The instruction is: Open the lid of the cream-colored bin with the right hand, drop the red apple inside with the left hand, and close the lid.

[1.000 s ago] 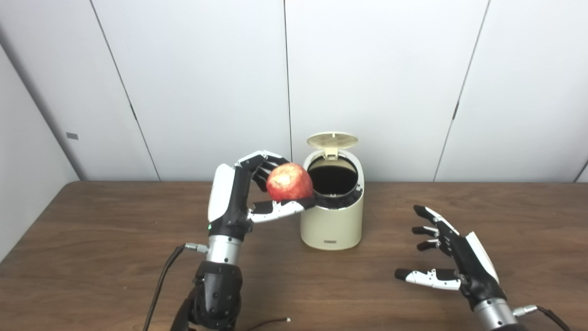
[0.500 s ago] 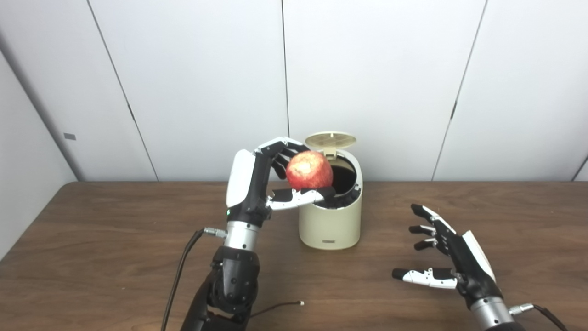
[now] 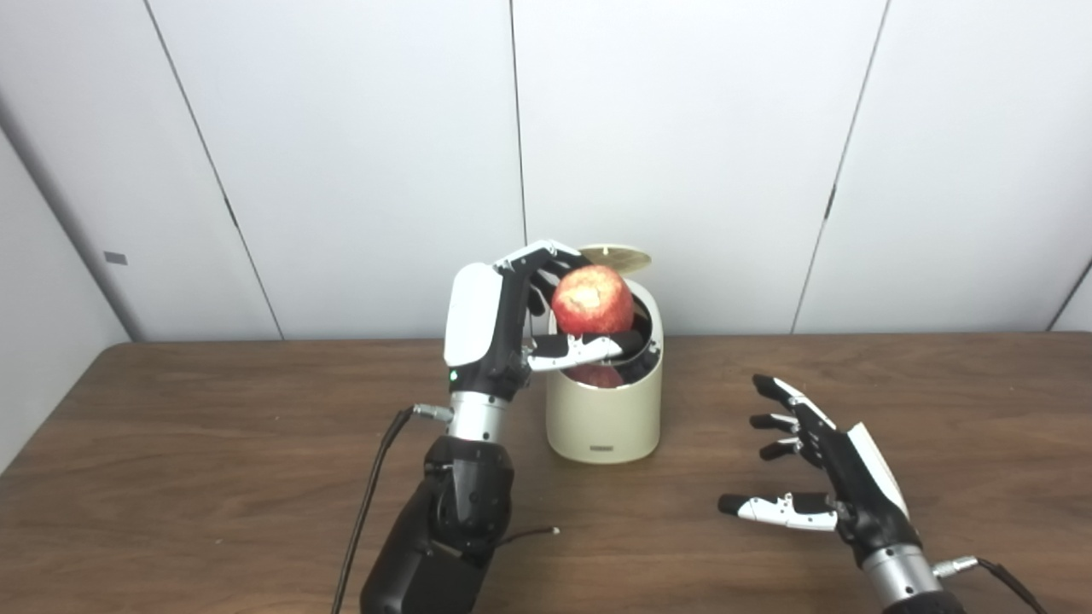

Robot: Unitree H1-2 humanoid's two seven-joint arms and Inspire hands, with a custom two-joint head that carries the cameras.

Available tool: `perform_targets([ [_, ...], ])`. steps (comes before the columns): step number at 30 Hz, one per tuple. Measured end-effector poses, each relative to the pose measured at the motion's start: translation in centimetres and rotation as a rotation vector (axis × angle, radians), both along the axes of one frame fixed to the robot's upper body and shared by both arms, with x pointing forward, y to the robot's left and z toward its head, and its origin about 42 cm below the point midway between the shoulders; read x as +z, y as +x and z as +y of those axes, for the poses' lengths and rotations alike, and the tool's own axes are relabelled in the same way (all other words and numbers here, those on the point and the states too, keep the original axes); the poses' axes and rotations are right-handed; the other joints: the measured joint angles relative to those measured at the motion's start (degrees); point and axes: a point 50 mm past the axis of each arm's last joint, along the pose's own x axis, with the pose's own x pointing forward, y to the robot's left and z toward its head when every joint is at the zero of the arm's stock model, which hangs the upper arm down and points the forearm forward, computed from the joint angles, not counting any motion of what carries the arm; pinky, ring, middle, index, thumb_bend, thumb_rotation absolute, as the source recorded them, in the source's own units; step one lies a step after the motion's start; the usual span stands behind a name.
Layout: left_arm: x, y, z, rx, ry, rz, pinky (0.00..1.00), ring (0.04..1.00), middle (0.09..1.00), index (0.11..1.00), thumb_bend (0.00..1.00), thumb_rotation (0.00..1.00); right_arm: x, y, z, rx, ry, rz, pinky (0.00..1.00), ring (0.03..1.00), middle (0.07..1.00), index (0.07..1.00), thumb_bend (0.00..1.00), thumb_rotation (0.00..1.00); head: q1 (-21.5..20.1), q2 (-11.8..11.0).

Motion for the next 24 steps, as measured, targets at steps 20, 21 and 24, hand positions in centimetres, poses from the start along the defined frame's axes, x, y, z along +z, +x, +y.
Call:
perform_targets([
  [20, -2.8, 2.4, -0.5, 0.072, 0.144, -0.043, 0.24, 0.34, 0.436, 0.496, 0.53, 0.0, 0.2, -0.3, 0.0, -0.013, 0.011, -0.028, 0.61, 0.772, 0.898, 0.868, 0.76, 0.13, -1.1, 0.3],
  [21, -2.7, 2.6, -0.4, 0.076, 0.147, -0.046, 0.24, 0.338, 0.434, 0.497, 0.53, 0.0, 0.2, -0.3, 0.0, -0.012, 0.011, -0.029, 0.61, 0.772, 0.898, 0.868, 0.76, 0.13, -1.1, 0.4],
  [24, -2.8, 2.9, -0.5, 0.085, 0.151, -0.055, 0.24, 0.337, 0.428, 0.5, 0.53, 0.0, 0.1, -0.5, -0.1, -0.012, 0.011, -0.029, 0.6, 0.769, 0.899, 0.869, 0.76, 0.13, -1.1, 0.5],
])
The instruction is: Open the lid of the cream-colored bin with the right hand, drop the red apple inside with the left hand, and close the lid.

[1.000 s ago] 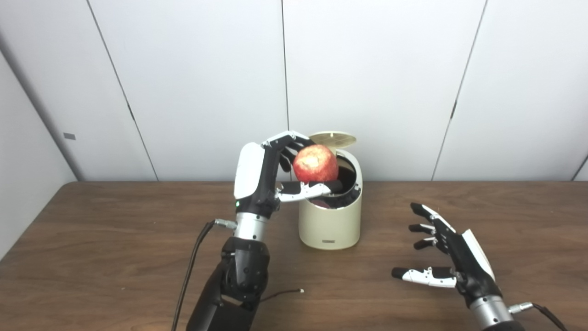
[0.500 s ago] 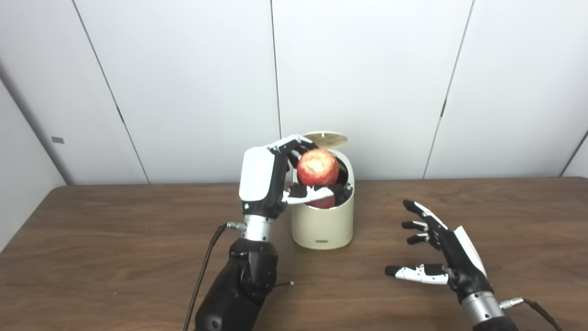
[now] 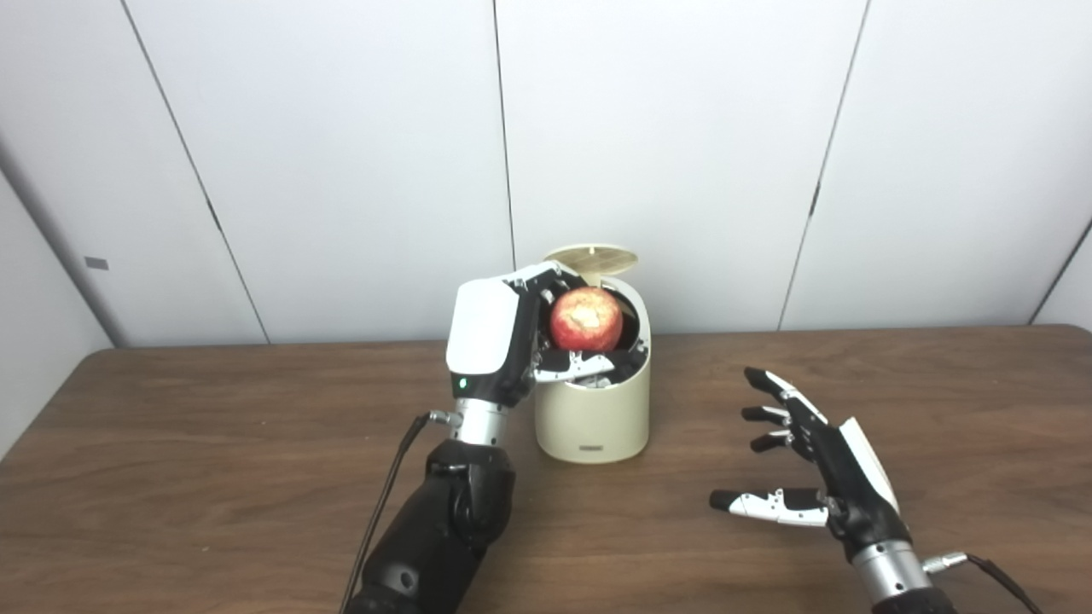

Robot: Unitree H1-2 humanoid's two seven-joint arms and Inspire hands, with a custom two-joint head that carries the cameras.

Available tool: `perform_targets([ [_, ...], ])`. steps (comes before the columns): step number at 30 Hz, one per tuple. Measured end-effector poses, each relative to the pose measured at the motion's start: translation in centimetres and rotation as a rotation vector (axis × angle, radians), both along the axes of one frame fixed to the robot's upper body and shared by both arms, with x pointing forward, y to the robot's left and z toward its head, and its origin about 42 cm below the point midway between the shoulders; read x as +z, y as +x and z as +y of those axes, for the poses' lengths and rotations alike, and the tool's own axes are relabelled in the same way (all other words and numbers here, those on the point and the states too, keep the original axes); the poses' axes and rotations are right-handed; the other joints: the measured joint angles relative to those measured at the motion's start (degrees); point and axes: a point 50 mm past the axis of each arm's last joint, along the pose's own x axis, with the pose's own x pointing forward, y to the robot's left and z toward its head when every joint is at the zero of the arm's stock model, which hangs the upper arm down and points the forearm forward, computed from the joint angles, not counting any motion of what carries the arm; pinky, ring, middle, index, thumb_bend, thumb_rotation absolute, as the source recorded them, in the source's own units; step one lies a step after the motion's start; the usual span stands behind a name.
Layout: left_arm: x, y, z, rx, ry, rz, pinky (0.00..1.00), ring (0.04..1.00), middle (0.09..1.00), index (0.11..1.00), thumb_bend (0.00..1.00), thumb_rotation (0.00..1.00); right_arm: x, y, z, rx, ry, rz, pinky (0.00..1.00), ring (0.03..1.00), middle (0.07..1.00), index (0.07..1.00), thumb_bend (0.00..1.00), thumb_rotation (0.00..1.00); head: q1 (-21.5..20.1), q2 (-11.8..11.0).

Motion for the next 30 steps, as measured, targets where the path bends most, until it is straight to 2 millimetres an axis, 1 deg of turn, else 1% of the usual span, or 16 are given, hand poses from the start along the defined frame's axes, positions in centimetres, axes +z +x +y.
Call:
perform_targets([
  [4, -0.1, 0.3, -0.3, 0.012, 0.011, -0.01, 0.23, 0.33, 0.419, 0.501, 0.53, 0.0, -0.1, -0.1, 0.0, -0.002, 0.0, 0.001, 0.61, 0.769, 0.898, 0.868, 0.76, 0.14, -0.2, 0.1],
  [7, -0.1, 0.3, -0.6, 0.032, 0.035, -0.011, 0.29, 0.384, 0.443, 0.51, 0.53, 0.0, -0.2, -0.2, 0.0, -0.003, 0.001, 0.004, 0.61, 0.768, 0.899, 0.87, 0.76, 0.16, 0.0, 0.2],
  [8, -0.1, 0.3, -0.7, 0.04, 0.05, -0.011, 0.35, 0.457, 0.468, 0.506, 0.52, 0.0, -0.2, -0.3, 0.0, -0.004, 0.001, 0.005, 0.6, 0.766, 0.898, 0.868, 0.76, 0.16, 0.0, 0.2],
  [9, -0.1, 0.4, -0.7, 0.052, 0.064, -0.007, 0.4, 0.511, 0.554, 0.502, 0.52, 0.03, -0.3, -0.3, 0.0, -0.005, 0.001, 0.006, 0.6, 0.766, 0.898, 0.867, 0.76, 0.16, 0.0, 0.2],
  [10, -0.2, 0.4, -0.8, 0.06, 0.074, -0.004, 0.43, 0.552, 0.613, 0.501, 0.52, 0.05, -0.3, -0.4, -0.1, -0.006, 0.001, 0.007, 0.6, 0.765, 0.898, 0.867, 0.76, 0.16, 0.0, 0.2],
  [11, -0.1, 0.4, -0.9, 0.064, 0.08, -0.004, 0.46, 0.587, 0.657, 0.599, 0.73, 0.07, -0.4, -0.4, -0.1, -0.007, 0.0, 0.009, 0.6, 0.765, 0.898, 0.867, 0.76, 0.16, 0.0, 0.2],
  [12, -0.1, 0.4, -0.9, 0.069, 0.087, -0.003, 0.48, 0.612, 0.681, 0.639, 0.8, 0.08, -0.4, -0.5, -0.1, -0.007, 0.0, 0.01, 0.6, 0.766, 0.898, 0.867, 0.76, 0.16, 0.0, 0.2],
  [13, 0.0, 0.4, -1.0, 0.07, 0.091, -0.002, 0.49, 0.627, 0.696, 0.662, 0.84, 0.09, -0.5, -0.5, -0.1, -0.008, 0.0, 0.012, 0.6, 0.765, 0.899, 0.867, 0.76, 0.16, 0.0, 0.2],
  [14, 0.0, 0.3, -1.0, 0.071, 0.094, -0.001, 0.49, 0.635, 0.703, 0.674, 0.86, 0.1, -0.5, -0.5, -0.1, -0.008, -0.001, 0.012, 0.6, 0.765, 0.899, 0.867, 0.76, 0.16, 0.0, 0.2],
  [15, 0.1, 0.3, -1.1, 0.069, 0.095, -0.002, 0.5, 0.64, 0.709, 0.687, 0.87, 0.14, -0.5, -0.5, -0.1, -0.008, -0.002, 0.011, 0.59, 0.762, 0.898, 0.868, 0.76, 0.17, 0.0, 0.2],
  [18, 0.3, 0.3, -1.2, 0.065, 0.1, -0.003, 0.5, 0.639, 0.71, 0.701, 0.88, 0.17, -0.4, -0.5, -0.1, -0.009, -0.011, 0.009, 0.59, 0.759, 0.899, 0.867, 0.76, 0.18, 0.2, 0.3],
  [24, 0.4, 0.0, -1.1, 0.059, 0.105, 0.004, 0.47, 0.603, 0.697, 0.712, 0.9, 0.21, -0.1, -0.6, 0.0, -0.007, -0.015, -0.002, 0.58, 0.748, 0.888, 0.835, 0.73, 0.14, 0.4, 0.4],
  [30, 0.5, -0.5, -1.1, 0.062, 0.103, 0.013, 0.45, 0.578, 0.688, 0.708, 0.9, 0.23, 0.0, -0.6, 0.1, -0.007, -0.016, -0.008, 0.58, 0.761, 0.891, 0.838, 0.73, 0.13, 0.9, 0.5],
])
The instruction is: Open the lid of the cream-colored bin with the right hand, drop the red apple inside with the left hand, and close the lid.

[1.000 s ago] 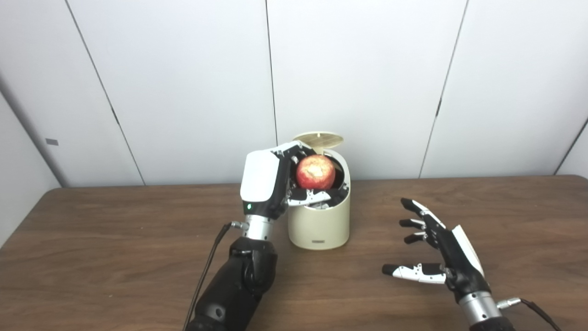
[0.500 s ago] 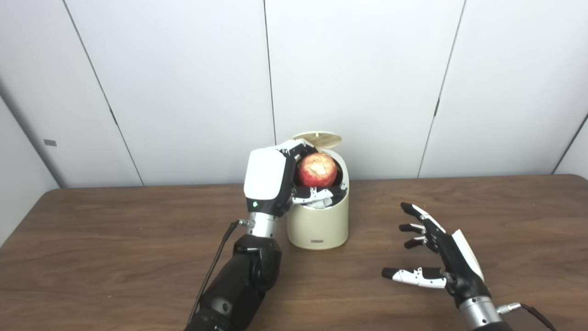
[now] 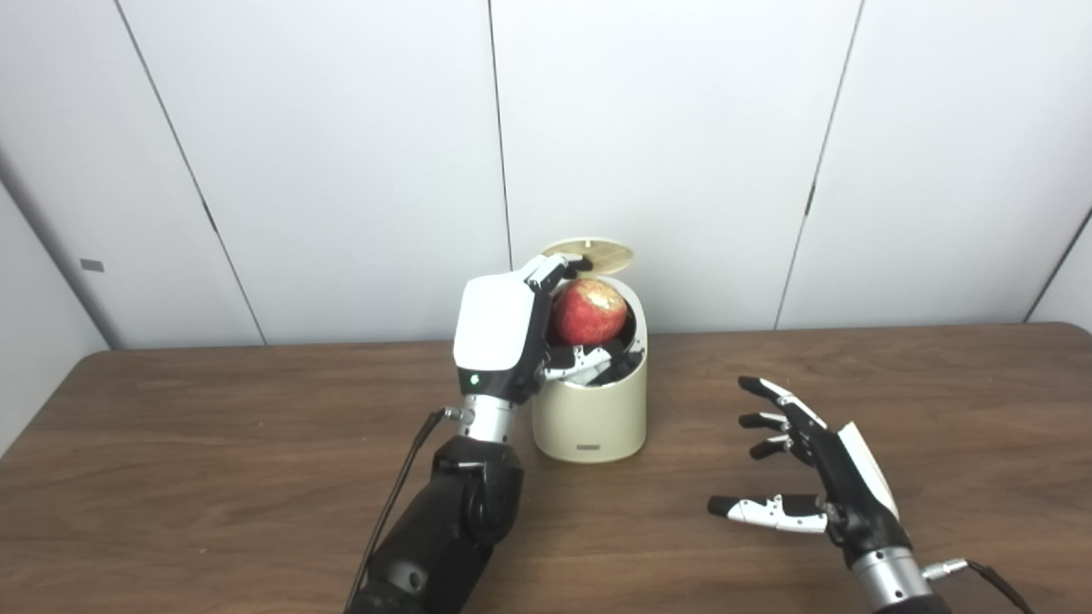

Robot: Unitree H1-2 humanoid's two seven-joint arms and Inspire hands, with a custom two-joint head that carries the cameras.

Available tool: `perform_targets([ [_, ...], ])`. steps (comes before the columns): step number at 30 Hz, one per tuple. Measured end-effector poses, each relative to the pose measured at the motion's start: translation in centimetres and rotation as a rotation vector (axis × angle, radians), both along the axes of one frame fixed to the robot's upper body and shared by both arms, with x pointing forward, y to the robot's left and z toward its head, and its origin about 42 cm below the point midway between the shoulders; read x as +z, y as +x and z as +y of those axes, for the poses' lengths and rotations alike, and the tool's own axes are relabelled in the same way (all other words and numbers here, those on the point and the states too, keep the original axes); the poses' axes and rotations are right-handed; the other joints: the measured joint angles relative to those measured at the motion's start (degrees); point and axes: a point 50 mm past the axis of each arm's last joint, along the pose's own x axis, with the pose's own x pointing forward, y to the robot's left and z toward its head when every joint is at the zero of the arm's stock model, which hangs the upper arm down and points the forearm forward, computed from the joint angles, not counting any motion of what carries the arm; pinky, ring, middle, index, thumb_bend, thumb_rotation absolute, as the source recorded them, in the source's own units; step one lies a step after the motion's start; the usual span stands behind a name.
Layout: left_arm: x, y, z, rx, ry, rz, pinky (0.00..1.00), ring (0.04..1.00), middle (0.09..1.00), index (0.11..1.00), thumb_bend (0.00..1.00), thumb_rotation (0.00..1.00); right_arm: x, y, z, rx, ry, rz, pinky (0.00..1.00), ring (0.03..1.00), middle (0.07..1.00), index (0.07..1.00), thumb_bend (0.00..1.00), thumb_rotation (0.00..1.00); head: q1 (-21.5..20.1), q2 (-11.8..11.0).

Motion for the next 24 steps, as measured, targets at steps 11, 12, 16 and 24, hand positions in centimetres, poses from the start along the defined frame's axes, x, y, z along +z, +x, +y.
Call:
perform_targets([
  [11, -0.2, -1.1, 0.3, -0.014, -0.042, 0.02, 0.47, 0.578, 0.666, 0.686, 0.87, 0.26, 0.0, 0.0, 0.2, 0.0, 0.009, 0.0, 0.58, 0.748, 0.889, 0.839, 0.73, 0.14, 0.6, -0.1],
  [12, -0.3, -1.3, 0.3, -0.017, -0.042, 0.023, 0.47, 0.579, 0.663, 0.682, 0.86, 0.27, 0.0, 0.0, 0.2, 0.0, 0.009, 0.0, 0.59, 0.748, 0.889, 0.84, 0.73, 0.13, 0.7, -0.2],
  [16, -0.3, -1.6, 0.5, -0.024, -0.043, 0.025, 0.48, 0.599, 0.662, 0.676, 0.85, 0.3, 0.0, 0.0, 0.3, 0.0, 0.009, 0.0, 0.57, 0.751, 0.887, 0.844, 0.73, 0.14, 0.8, -0.2],
  [24, -0.4, -1.8, 0.9, -0.017, -0.051, 0.028, 0.48, 0.595, 0.656, 0.672, 0.84, 0.29, -0.2, 0.1, 0.3, 0.004, 0.009, 0.007, 0.59, 0.743, 0.883, 0.839, 0.74, 0.18, 1.0, -0.4],
])
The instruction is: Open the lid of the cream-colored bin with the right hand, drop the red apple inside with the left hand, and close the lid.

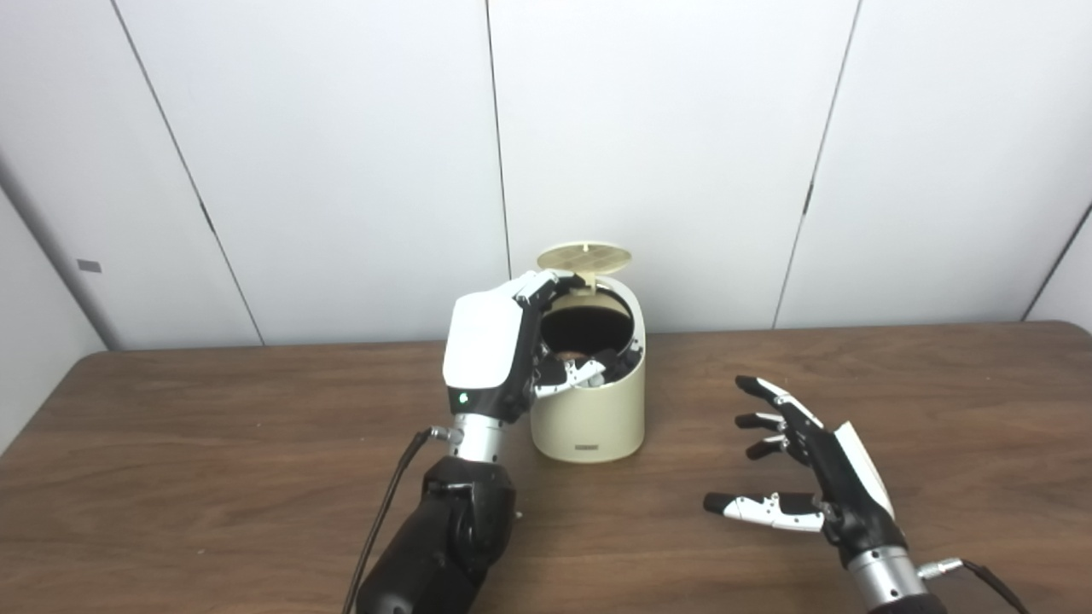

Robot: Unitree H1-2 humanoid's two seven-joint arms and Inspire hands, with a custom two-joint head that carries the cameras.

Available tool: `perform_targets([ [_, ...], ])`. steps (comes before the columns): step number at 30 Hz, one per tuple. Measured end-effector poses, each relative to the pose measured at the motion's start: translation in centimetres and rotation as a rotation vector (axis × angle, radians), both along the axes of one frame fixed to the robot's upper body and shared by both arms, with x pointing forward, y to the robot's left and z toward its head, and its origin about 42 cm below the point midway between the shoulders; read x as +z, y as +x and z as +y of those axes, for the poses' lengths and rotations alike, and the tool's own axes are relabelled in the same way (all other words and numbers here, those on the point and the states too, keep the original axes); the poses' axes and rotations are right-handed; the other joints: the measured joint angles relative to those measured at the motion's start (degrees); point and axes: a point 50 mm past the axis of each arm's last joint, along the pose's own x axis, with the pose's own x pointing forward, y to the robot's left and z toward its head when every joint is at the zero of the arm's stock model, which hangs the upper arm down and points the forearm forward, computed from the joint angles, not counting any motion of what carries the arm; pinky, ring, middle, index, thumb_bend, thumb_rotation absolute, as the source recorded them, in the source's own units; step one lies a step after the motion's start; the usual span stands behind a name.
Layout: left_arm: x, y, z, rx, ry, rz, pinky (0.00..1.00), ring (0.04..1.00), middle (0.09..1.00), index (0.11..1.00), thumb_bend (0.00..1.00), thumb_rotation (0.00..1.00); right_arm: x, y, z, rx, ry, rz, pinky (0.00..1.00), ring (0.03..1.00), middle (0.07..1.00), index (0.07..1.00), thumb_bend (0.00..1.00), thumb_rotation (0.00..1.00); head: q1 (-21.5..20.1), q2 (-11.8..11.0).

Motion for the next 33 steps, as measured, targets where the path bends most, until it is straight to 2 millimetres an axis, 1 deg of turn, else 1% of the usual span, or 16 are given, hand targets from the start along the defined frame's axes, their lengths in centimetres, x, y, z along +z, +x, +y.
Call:
perform_targets([
  [4, 0.1, 0.1, 0.3, 0.006, -0.013, -0.006, 0.48, 0.579, 0.633, 0.653, 0.82, 0.25, -0.5, 0.1, 0.0, 0.002, -0.001, 0.013, 0.61, 0.751, 0.886, 0.838, 0.74, 0.18, 0.1, -0.2],
  [6, 0.1, 0.1, 0.4, -0.002, -0.033, -0.023, 0.47, 0.579, 0.624, 0.64, 0.81, 0.21, -0.5, 0.1, 0.0, 0.002, -0.001, 0.013, 0.61, 0.755, 0.886, 0.84, 0.74, 0.18, 0.2, -0.3],
  [9, 0.3, 0.0, 0.6, -0.011, -0.084, -0.052, 0.48, 0.58, 0.624, 0.634, 0.8, 0.19, -0.5, 0.1, 0.0, 0.002, -0.001, 0.013, 0.6, 0.756, 0.887, 0.842, 0.73, 0.17, 0.3, -0.4],
  [13, 0.5, -0.1, 0.9, -0.029, -0.169, -0.095, 0.47, 0.55, 0.601, 0.63, 0.74, 0.22, -0.5, 0.1, 0.0, 0.002, -0.002, 0.012, 0.6, 0.755, 0.889, 0.842, 0.73, 0.17, 0.4, -0.4],
  [15, 0.9, 0.0, 1.4, -0.046, -0.248, -0.09, 0.47, 0.568, 0.619, 0.642, 0.73, 0.2, -0.5, 0.1, -0.1, 0.001, -0.002, 0.012, 0.61, 0.759, 0.892, 0.849, 0.73, 0.18, 0.5, -0.4],
  [19, 2.3, -0.7, 3.2, -0.128, -0.462, -0.031, 0.51, 0.662, 0.713, 0.713, 0.71, 0.2, -0.5, 0.1, -0.3, -0.003, 0.002, 0.015, 0.6, 0.763, 0.894, 0.847, 0.72, 0.15, 0.8, -0.4],
  [22, 2.8, -1.2, 4.5, -0.213, -0.559, 0.034, 0.58, 0.734, 0.769, 0.768, 0.73, 0.26, -0.5, 0.2, -0.5, -0.007, 0.004, 0.015, 0.6, 0.76, 0.895, 0.849, 0.71, 0.12, 1.0, -0.5],
  [24, 3.0, -1.4, 6.0, -0.249, -0.604, 0.075, 0.63, 0.763, 0.795, 0.797, 0.73, 0.27, -0.5, 0.3, -0.5, -0.005, 0.008, 0.013, 0.6, 0.76, 0.896, 0.847, 0.71, 0.11, 1.1, -0.4],
  [27, 3.0, -1.6, 8.3, -0.275, -0.642, 0.133, 0.65, 0.765, 0.806, 0.815, 0.72, 0.25, -0.8, 0.4, -1.0, -0.009, 0.016, 0.025, 0.6, 0.766, 0.9, 0.851, 0.71, 0.13, 1.4, -0.4],
  [29, 2.7, -1.6, 9.7, -0.286, -0.643, 0.173, 0.64, 0.758, 0.804, 0.823, 0.72, 0.25, -1.1, 0.5, -1.4, -0.013, 0.018, 0.036, 0.6, 0.765, 0.902, 0.852, 0.71, 0.12, 1.7, -0.5],
  [31, 2.2, -1.7, 11.1, -0.288, -0.646, 0.207, 0.61, 0.723, 0.786, 0.819, 0.72, 0.28, -1.0, 0.6, -1.6, -0.006, 0.013, 0.025, 0.61, 0.763, 0.898, 0.852, 0.7, 0.12, 1.8, -0.6],
  [33, 1.8, -1.9, 11.9, -0.278, -0.646, 0.23, 0.62, 0.695, 0.766, 0.808, 0.71, 0.29, -0.8, 0.8, -1.9, 0.003, 0.012, 0.006, 0.63, 0.76, 0.892, 0.851, 0.7, 0.12, 1.8, -0.7],
])
